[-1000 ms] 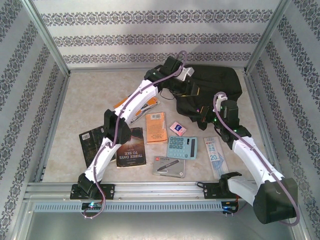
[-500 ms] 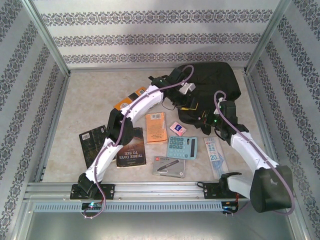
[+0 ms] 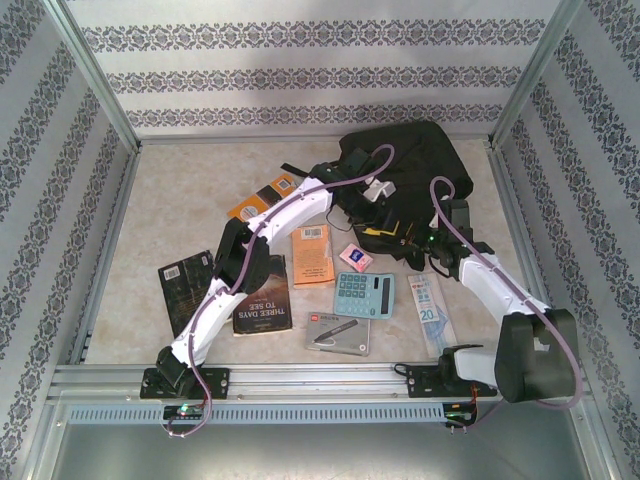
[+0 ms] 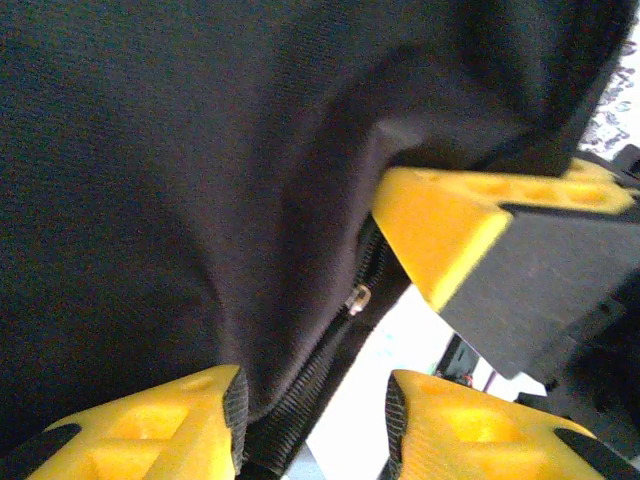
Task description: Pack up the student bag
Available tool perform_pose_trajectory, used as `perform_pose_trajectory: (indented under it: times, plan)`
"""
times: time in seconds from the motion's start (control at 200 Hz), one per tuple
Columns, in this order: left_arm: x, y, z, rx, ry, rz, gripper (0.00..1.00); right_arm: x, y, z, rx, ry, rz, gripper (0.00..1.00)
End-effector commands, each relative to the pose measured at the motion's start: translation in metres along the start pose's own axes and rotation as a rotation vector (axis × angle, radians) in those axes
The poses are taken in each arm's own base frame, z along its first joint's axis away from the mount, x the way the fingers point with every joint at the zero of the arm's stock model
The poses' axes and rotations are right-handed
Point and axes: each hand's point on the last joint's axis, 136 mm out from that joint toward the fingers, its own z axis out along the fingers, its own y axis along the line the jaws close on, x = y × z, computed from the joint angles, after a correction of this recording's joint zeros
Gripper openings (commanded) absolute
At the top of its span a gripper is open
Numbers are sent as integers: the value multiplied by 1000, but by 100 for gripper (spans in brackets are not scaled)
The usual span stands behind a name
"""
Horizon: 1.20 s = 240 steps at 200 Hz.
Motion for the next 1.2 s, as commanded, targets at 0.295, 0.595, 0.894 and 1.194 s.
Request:
perform_pose_trajectory:
  times: [0.295,0.595,0.894,1.194]
  plan:
    - [22,-24,7,80,90,-15,43,-40,27,-4,-131,-86,85,0]
    - [23,7,2,-109,70,-1,46,-40,29,-4,-138,-78,87,0]
    - [17,25,3,-202,48,25,49,-39,32,-4,-157,-72,86,0]
    - [9,51,-10,-324,10,41,51,-37,35,-3,-178,-59,83,0]
